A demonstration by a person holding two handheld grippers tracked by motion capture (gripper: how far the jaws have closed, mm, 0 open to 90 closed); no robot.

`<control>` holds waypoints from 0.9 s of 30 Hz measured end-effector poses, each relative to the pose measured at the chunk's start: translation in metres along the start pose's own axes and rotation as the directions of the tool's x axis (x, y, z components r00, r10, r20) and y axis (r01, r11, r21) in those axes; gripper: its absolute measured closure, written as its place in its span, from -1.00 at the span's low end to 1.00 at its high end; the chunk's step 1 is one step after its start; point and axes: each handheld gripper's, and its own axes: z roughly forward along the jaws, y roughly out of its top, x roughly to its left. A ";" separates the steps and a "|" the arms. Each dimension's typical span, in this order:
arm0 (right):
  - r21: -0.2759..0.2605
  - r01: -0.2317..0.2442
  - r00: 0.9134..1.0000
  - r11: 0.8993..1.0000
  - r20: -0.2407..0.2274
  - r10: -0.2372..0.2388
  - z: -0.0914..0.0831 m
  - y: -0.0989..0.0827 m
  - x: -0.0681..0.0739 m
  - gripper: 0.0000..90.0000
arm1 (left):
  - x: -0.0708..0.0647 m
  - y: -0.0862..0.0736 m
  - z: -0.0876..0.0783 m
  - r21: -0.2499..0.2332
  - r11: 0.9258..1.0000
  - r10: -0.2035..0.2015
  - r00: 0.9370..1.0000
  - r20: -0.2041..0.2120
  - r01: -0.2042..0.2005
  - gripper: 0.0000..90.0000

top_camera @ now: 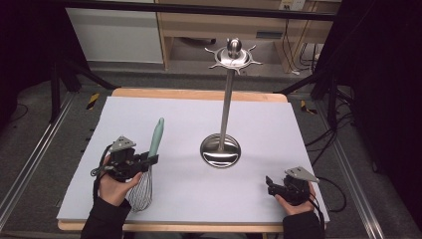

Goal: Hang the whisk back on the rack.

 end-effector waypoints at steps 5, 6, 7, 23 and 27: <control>-0.002 0.005 1.000 1.000 -0.004 -0.005 0.000 0.000 0.001 -0.62 | -0.001 0.001 -0.005 -0.029 1.000 0.011 1.000 -0.012 -0.012 0.53; -0.002 0.004 1.000 1.000 -0.004 -0.004 0.000 0.000 0.001 -0.62 | -0.001 0.001 -0.007 -0.045 0.999 0.015 1.000 -0.014 -0.016 0.53; -0.002 0.005 1.000 1.000 -0.004 -0.005 0.000 0.000 0.001 -0.62 | -0.001 0.001 -0.009 -0.053 0.998 0.017 1.000 -0.014 -0.017 0.53; -0.002 0.007 1.000 1.000 -0.002 -0.007 0.000 0.000 0.000 -0.63 | -0.004 0.008 -0.033 -0.194 0.980 0.032 0.999 -0.025 -0.037 0.53; -0.005 0.004 1.000 1.000 -0.004 -0.004 0.000 0.000 0.001 -0.63 | -0.004 0.010 -0.035 -0.205 0.978 0.036 0.999 -0.023 -0.040 0.53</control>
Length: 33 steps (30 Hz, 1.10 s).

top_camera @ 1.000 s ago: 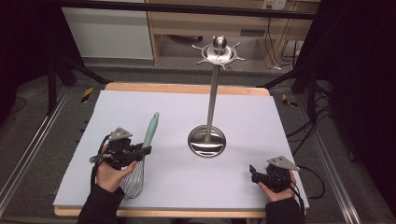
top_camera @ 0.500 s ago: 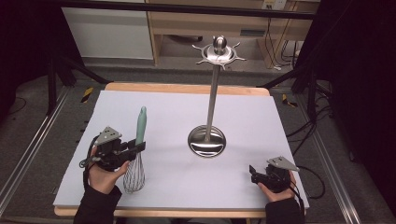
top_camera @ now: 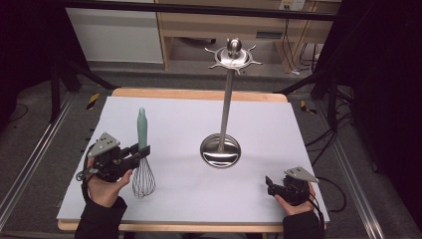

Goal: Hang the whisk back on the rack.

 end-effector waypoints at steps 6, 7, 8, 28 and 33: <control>-0.002 0.000 1.000 1.000 -0.002 0.000 0.000 0.000 0.000 -0.60 | -0.001 0.004 -0.002 -0.027 1.000 0.010 1.000 -0.002 -0.010 0.53; -0.001 0.001 1.000 1.000 -0.003 -0.001 0.000 0.000 0.001 -0.60 | -0.001 0.005 -0.002 -0.034 0.999 0.011 1.000 -0.003 -0.011 0.53; -0.001 0.001 1.000 1.000 -0.003 -0.001 0.000 0.000 0.001 -0.60 | -0.001 0.006 -0.003 -0.042 0.999 0.013 1.000 -0.004 -0.013 0.53; -0.003 0.007 1.000 1.000 0.001 -0.007 0.001 0.001 0.002 -0.57 | -0.014 0.031 -0.011 -0.146 0.988 0.047 0.998 0.030 -0.042 0.53; -0.006 0.007 1.000 1.000 0.000 -0.007 0.001 0.001 0.002 -0.57 | -0.019 0.040 -0.007 -0.155 0.987 0.053 0.998 0.042 -0.046 0.53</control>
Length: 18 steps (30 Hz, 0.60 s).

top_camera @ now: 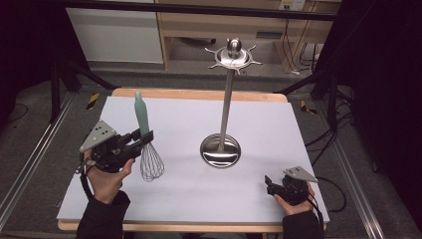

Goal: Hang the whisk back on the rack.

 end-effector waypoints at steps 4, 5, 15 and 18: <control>-0.002 0.000 1.000 1.000 -0.002 0.000 0.000 0.000 0.000 -0.56 | -0.005 0.009 0.005 -0.004 1.000 0.007 1.000 0.010 -0.007 0.53; 0.001 -0.002 1.000 1.000 -0.001 0.002 0.000 0.000 0.000 -0.56 | -0.006 0.011 0.007 -0.003 1.000 0.008 1.000 0.012 -0.008 0.53; 0.001 -0.003 1.000 1.000 -0.003 0.003 0.000 0.000 0.000 -0.56 | -0.020 0.030 0.021 -0.003 0.999 0.036 0.999 0.031 -0.036 0.53; -0.002 -0.005 1.000 1.000 -0.005 0.005 0.000 0.000 0.000 -0.56 | -0.023 0.036 0.025 -0.003 0.999 0.045 0.998 0.035 -0.045 0.53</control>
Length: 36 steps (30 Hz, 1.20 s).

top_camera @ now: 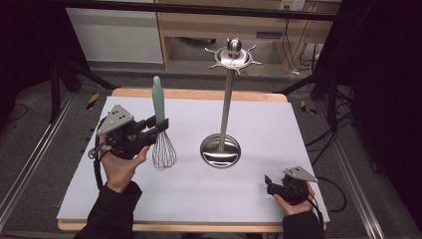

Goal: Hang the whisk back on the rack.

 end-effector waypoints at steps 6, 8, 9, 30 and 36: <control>-0.001 -0.001 1.000 1.000 -0.002 0.001 0.000 0.000 0.000 -0.56 | -0.003 0.007 0.006 0.001 1.000 0.006 1.000 0.021 -0.006 0.53; -0.002 0.000 1.000 1.000 -0.003 0.000 0.000 0.000 0.000 -0.56 | -0.005 0.010 0.008 -0.002 1.000 0.014 1.000 0.022 -0.014 0.53; 0.000 0.002 1.000 1.000 -0.002 -0.002 0.001 0.000 0.000 -0.55 | -0.006 0.013 0.009 -0.006 1.000 0.013 0.999 0.030 -0.013 0.53; -0.001 -0.002 1.000 1.000 -0.008 0.002 0.001 0.000 -0.001 -0.55 | -0.026 0.033 0.032 0.006 1.000 0.012 0.996 0.091 -0.012 0.53; -0.004 -0.004 1.000 1.000 -0.010 0.004 0.001 0.000 -0.001 -0.55 | -0.029 0.038 0.040 -0.001 0.999 0.049 0.995 0.086 -0.049 0.53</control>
